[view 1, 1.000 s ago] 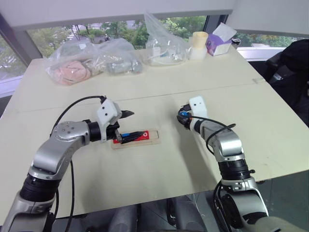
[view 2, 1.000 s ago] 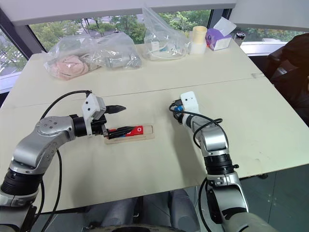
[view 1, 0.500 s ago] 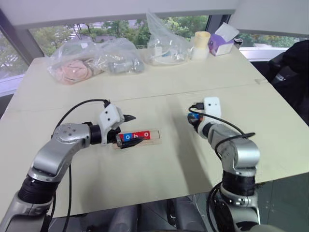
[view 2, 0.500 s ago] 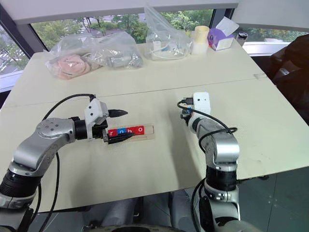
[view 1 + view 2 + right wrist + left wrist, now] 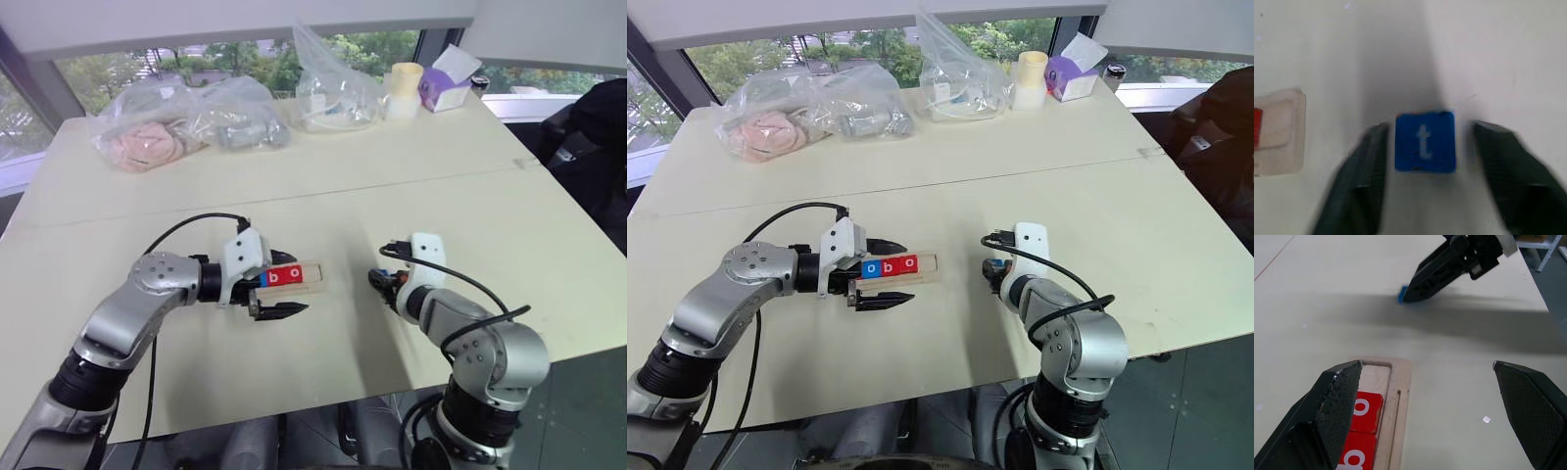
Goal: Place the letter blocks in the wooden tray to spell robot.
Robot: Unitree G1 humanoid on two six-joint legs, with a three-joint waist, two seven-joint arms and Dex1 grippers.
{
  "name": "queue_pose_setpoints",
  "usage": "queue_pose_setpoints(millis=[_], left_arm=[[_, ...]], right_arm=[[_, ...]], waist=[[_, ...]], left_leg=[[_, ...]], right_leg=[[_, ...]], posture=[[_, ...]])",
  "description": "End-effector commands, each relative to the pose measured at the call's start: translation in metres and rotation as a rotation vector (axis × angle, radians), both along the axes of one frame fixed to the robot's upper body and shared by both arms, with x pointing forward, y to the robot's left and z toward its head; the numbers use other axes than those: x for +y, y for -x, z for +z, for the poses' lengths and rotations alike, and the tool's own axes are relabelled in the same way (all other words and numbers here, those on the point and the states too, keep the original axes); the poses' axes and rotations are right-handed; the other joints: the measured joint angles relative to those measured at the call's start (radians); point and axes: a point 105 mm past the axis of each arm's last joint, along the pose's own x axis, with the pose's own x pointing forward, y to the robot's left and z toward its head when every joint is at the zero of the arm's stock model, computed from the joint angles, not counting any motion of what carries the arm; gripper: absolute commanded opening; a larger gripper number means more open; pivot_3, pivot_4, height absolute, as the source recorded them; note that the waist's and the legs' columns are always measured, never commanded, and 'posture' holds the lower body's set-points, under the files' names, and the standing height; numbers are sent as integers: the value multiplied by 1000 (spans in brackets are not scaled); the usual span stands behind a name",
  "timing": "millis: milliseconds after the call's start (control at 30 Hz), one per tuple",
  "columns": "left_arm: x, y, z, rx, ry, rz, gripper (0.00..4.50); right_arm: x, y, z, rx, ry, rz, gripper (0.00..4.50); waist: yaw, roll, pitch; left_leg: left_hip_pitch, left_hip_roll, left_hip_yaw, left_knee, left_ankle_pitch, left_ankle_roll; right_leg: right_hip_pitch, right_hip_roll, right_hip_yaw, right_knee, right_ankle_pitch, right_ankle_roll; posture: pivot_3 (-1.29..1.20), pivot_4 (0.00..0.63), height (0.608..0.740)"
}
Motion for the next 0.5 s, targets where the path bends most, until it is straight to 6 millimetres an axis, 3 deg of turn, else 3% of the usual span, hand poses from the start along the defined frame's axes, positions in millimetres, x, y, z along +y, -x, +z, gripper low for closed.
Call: queue_pose_setpoints(millis=[33,100,200,267,333,400,500], left_arm=[[0,0,6,-35,4,-11,4500],[2,0,7,-32,3,-11,4500],[5,4,9,-19,6,-30,4500],[6,8,9,-3,0,-56,4500],[10,14,9,15,-31,-100,4500],[14,16,8,18,-67,-123,4500],[20,19,1,12,-142,-161,4500]], right_arm=[[-6,-1,6,-24,8,-17,4423],[-13,-10,24,-124,27,10,4423],[-19,-22,61,-382,98,192,4423],[-20,-18,60,-417,121,352,4423],[-28,-4,52,-429,148,616,4423],[-44,0,37,-384,209,738,4423],[-50,3,22,-380,296,895,4423]], waist=[[1,0,0],[3,0,0],[1,1,1],[0,1,1],[0,1,1],[2,1,1],[0,0,1]], left_leg=[[0,0,0,0,0,0],[0,0,0,0,0,0],[-2,-1,0,1,0,0],[-3,-1,1,0,0,0],[-4,-1,1,-2,-2,2],[-4,-1,1,-1,-5,8],[-5,-1,6,0,-6,11]], right_leg=[[0,0,0,0,0,0],[1,-1,0,-1,0,0],[1,-1,-1,-5,0,0],[2,-1,-2,-10,1,2],[2,-1,-2,-12,1,2],[3,0,-2,-13,0,5],[3,0,-2,-13,-1,6]], posture=[[0,150,740],[0,150,740],[0,150,740],[0,150,740],[0,150,740],[0,150,740],[0,150,740]])
